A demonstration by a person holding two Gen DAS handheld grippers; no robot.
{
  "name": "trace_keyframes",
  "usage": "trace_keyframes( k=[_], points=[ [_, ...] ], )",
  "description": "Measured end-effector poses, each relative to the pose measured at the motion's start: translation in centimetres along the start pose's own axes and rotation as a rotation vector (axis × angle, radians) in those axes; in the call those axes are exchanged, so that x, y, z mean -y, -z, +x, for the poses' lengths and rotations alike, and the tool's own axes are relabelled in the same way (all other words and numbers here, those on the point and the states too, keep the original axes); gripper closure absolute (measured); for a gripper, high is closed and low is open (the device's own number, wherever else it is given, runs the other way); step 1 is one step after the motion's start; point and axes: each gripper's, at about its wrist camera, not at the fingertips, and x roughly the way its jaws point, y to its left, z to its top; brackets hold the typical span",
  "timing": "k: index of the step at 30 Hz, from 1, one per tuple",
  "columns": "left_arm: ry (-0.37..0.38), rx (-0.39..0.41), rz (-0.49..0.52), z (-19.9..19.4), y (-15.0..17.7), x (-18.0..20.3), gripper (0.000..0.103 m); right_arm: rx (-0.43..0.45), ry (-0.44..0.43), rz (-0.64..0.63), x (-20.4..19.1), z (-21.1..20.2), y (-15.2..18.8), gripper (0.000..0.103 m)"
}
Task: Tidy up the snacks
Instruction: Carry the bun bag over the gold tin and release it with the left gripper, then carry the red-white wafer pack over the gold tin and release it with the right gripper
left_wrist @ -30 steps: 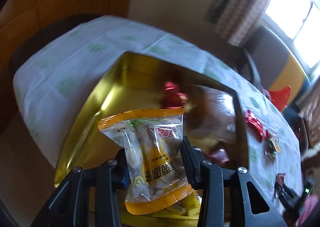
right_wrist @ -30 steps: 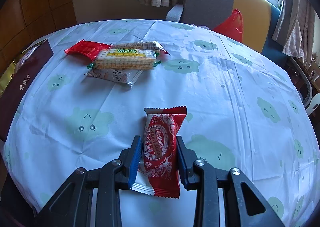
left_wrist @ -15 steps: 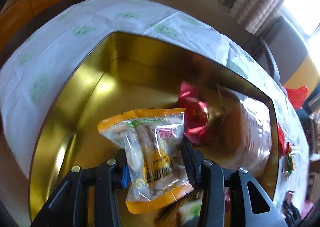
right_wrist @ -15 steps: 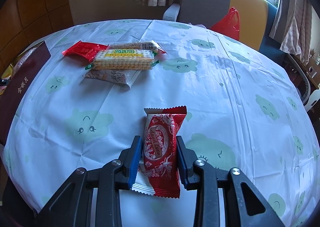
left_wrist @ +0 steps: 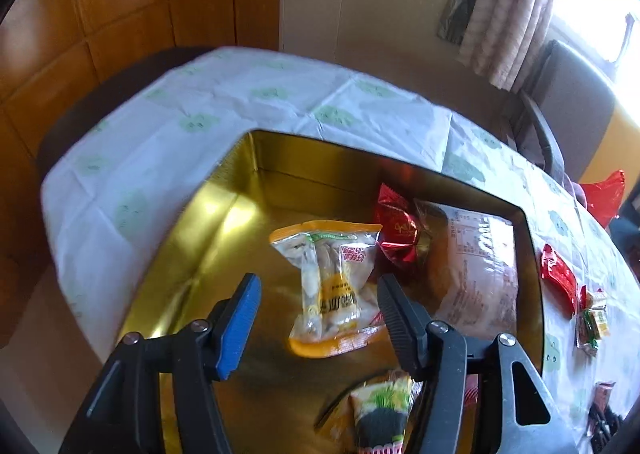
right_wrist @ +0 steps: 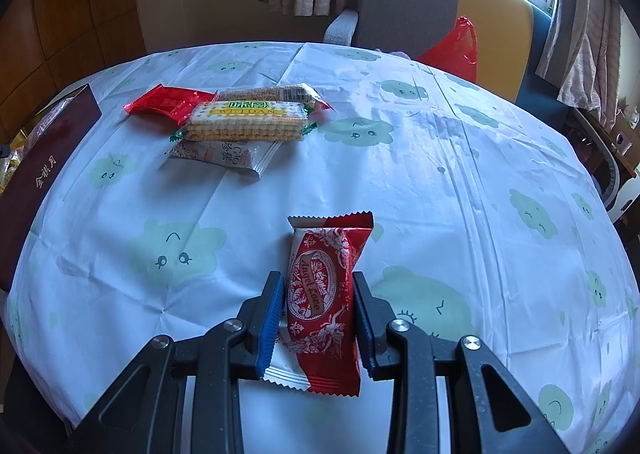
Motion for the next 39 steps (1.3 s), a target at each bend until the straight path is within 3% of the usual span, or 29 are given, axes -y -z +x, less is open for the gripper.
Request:
trace_keyframes(
  k=[9,18,39],
  points=[
    [0.018,0.109,0.064,-5.0,2.5,0.6,0.041,0.006,0.007,0.007,-0.1,-0.2,0.1,0.069],
    [0.044,0.116,0.101,-7.0,5.0,1.6,0.041,0.012,0.01,0.007,-0.1,-0.2,0.1,0.069],
    [0.04,0.093,0.106,-6.5,7.4,1.4,0.041,-0.01,0.021,-0.009,-0.7,-0.4,-0.2,0.072]
  ],
)
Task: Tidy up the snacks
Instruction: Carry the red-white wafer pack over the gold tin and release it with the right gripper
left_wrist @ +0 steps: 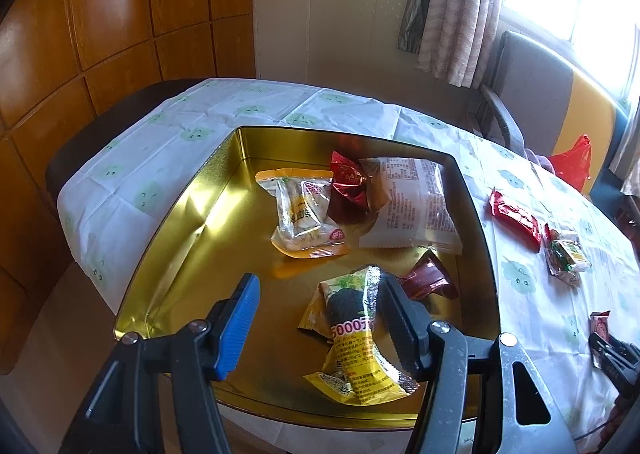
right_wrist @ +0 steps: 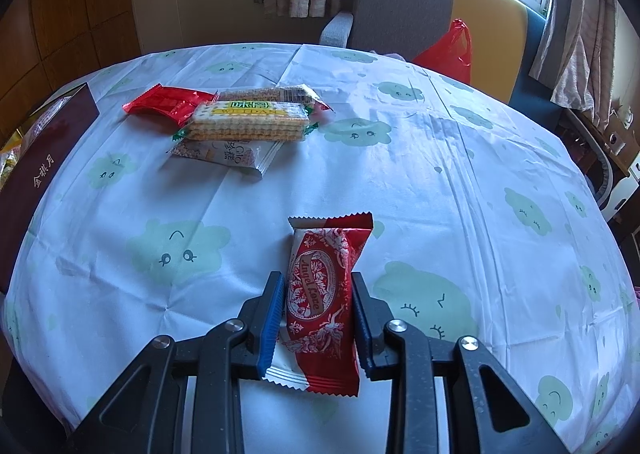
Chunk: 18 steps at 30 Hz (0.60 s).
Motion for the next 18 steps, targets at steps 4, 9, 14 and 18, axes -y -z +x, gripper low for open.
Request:
trace_keyframes(
  k=[4,9,14,18],
  points=[
    [-0.024,0.013,-0.012,0.2,0.0,-0.9,0.041,-0.02,-0.066,0.002,-1.2,-0.6,-0.5,0.075],
    [-0.066,0.037,-0.053,0.3,-0.5,-2.7,0.041,0.017,-0.267,-0.075,-6.6,-3.5,-2.4,0.075],
    [-0.094,0.054,-0.086,0.3,-0.9,-4.3,0.041,0.075,-0.447,-0.245,-15.0,-7.2,-4.9,0.075],
    [-0.099,0.06,-0.099,0.1,-1.0,-4.8,0.041,0.079,-0.562,-0.335,-20.9,-8.7,-6.1,0.075]
  ],
)
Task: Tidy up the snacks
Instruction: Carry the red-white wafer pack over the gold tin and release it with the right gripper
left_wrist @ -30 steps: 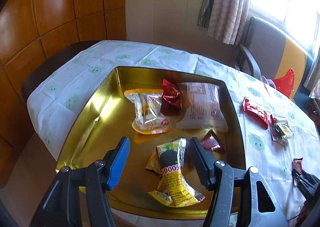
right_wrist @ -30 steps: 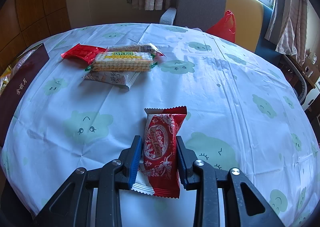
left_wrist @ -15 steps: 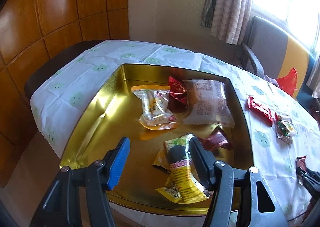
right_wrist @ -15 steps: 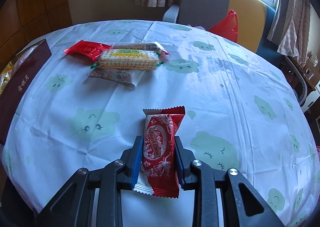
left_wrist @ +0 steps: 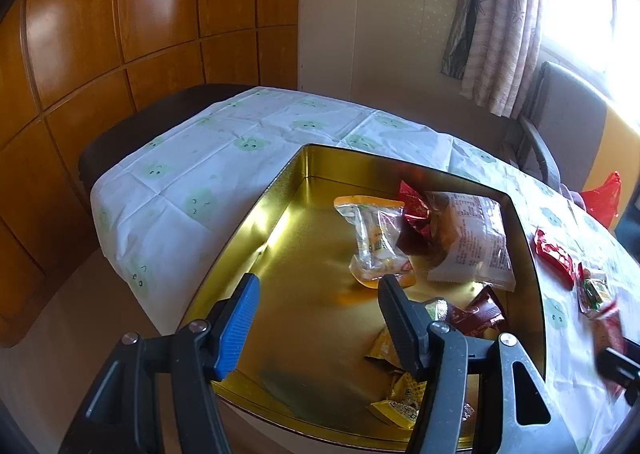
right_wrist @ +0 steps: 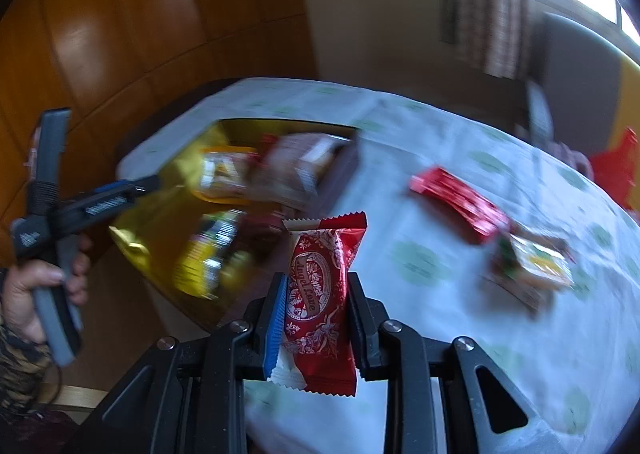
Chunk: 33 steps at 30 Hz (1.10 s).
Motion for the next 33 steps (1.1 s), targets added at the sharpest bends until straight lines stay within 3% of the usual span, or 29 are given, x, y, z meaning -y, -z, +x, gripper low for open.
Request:
trace_keyframes(
  k=[5,11,18,24,28,33],
  points=[
    [-0.002,0.012,0.004,-0.3,0.0,0.1,0.041,-0.016,-0.053,-0.064,-4.3,3.4,-2.5,0.074],
    [-0.001,0.016,0.018,-0.4,0.0,0.4,0.041,-0.09,-0.044,-0.078,-5.8,7.9,-2.3,0.074],
    [0.009,0.011,0.026,-0.3,0.2,0.8,0.041,-0.125,-0.027,-0.106,-6.0,9.4,-1.3,0.072],
    [0.012,0.012,0.03,-0.5,0.3,1.1,0.041,-0.088,-0.011,-0.136,-6.5,8.3,-0.9,0.072],
    [0.016,0.017,0.032,-0.6,0.3,1.2,0.041,-0.098,-0.018,-0.163,-7.1,8.4,-0.8,0.08],
    [0.02,0.019,0.036,-0.8,0.2,1.3,0.041,-0.131,0.037,-0.166,-6.7,9.2,-0.2,0.082]
  ],
)
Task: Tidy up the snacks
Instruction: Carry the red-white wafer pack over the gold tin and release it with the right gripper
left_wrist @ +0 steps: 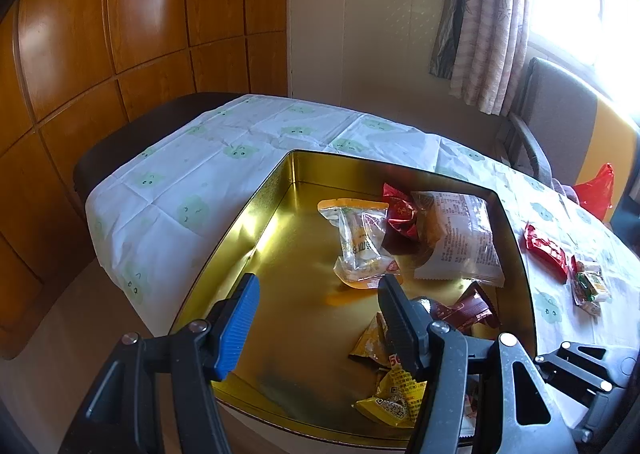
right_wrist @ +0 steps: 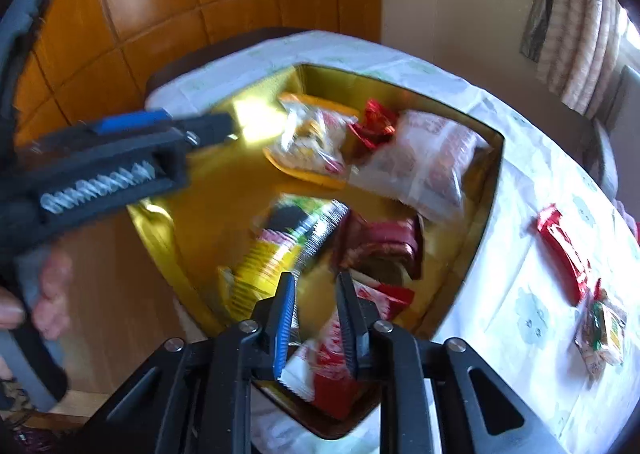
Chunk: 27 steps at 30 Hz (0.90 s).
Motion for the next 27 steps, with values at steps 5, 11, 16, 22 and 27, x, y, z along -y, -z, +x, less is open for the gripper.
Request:
trace_keyframes(
  k=[5,11,16,22,27],
  points=[
    [0.004,0.001,0.008,-0.1,0.1,0.3,0.041,0.042,-0.022,0.038,0.8,-1.2,0.2,0.081],
    [0.013,0.012,0.026,-0.4,0.1,0.7,0.041,0.102,-0.006,0.084,1.5,-3.0,0.6,0.081],
    [0.025,0.018,0.047,-0.7,0.2,1.4,0.041,0.162,0.041,0.139,2.6,-5.2,1.4,0.08],
    [0.04,0.024,0.076,-1.1,0.4,2.3,0.041,0.195,0.108,0.231,5.5,-7.6,3.2,0.076],
    [0.054,0.035,0.111,-1.6,0.6,3.5,0.041,0.159,0.206,0.317,8.9,-8.0,5.8,0.076]
  ],
)
